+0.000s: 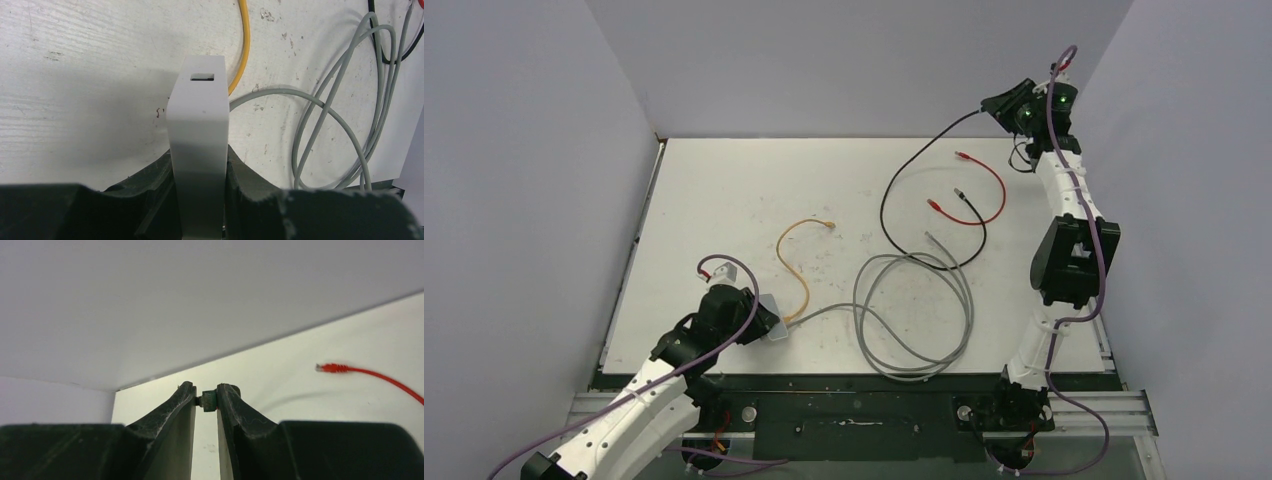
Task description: Pull the plug from the switch port
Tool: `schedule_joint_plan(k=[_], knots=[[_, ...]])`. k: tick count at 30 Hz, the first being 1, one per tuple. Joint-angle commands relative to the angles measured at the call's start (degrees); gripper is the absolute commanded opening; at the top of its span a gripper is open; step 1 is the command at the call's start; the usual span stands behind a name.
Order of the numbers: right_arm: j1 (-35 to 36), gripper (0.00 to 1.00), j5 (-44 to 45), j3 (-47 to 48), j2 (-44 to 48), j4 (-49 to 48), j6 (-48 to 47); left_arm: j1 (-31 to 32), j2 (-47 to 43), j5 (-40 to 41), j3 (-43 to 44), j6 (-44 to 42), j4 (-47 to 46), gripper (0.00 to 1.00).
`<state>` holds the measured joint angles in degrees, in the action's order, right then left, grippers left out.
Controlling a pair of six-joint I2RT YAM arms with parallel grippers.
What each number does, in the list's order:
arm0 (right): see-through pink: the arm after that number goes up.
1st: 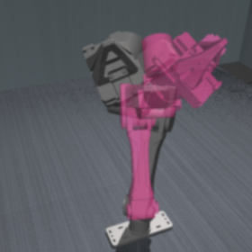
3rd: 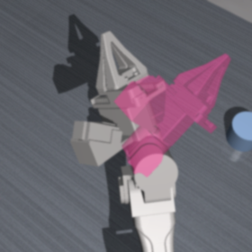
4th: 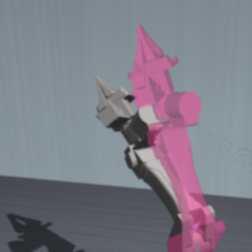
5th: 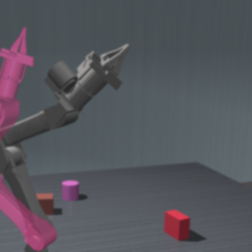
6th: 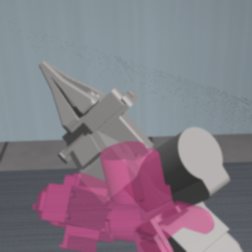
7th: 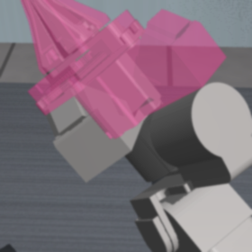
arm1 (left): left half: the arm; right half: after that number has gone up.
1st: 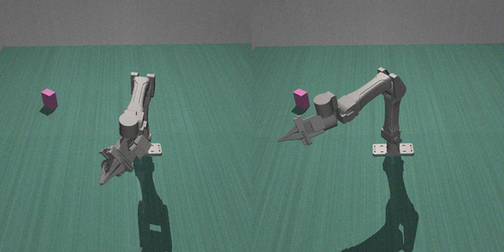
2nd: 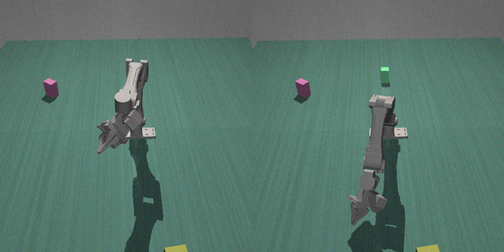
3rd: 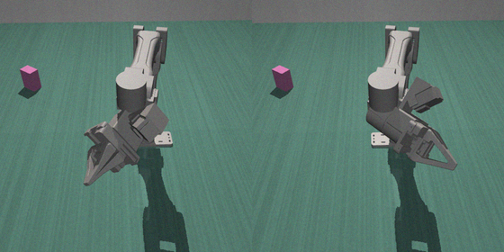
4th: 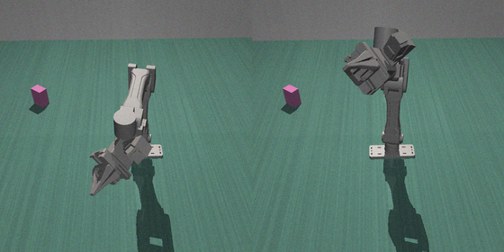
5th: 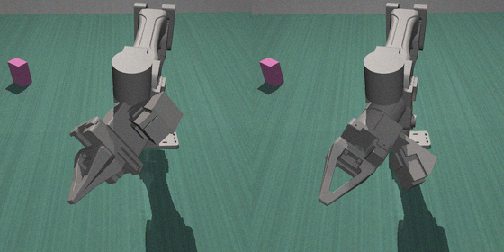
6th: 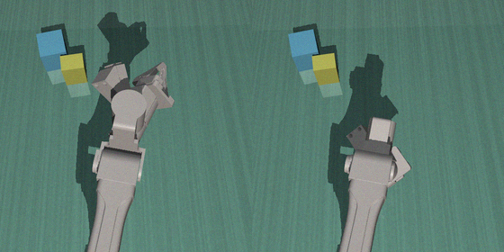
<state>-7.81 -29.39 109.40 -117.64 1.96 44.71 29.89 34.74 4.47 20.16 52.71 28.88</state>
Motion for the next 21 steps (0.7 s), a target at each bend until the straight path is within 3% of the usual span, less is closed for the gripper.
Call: schedule_joint_plan(k=[1, 4, 10, 14, 21], knots=[[0.51, 0.18, 4.53, -2.36, 4.33, 2.54, -4.78, -0.34, 0.33, -0.23, 0.14, -1.27, -1.76, 0.0], [0.58, 0.27, 8.48, -2.06, 4.08, 6.61, -6.32, -0.36, 0.2, -0.5, -0.01, -1.25, -1.95, 0.0], [0.5, 0.3, 14.59, 0.47, 4.2, 13.03, -7.88, -0.36, -0.6, -0.84, -0.29, -1.29, -2.07, 0.0], [0.43, 0.56, 19.99, 3.66, 4.58, 18.9, -8.26, -0.44, -1.01, -1.1, -0.43, -1.38, -2.24, 0.0], [0.17, 0.82, 23.42, 3.8, 6.57, 21.6, -8.83, -0.53, -0.84, -1.9, -0.63, -1.69, -2.78, 0.0]])
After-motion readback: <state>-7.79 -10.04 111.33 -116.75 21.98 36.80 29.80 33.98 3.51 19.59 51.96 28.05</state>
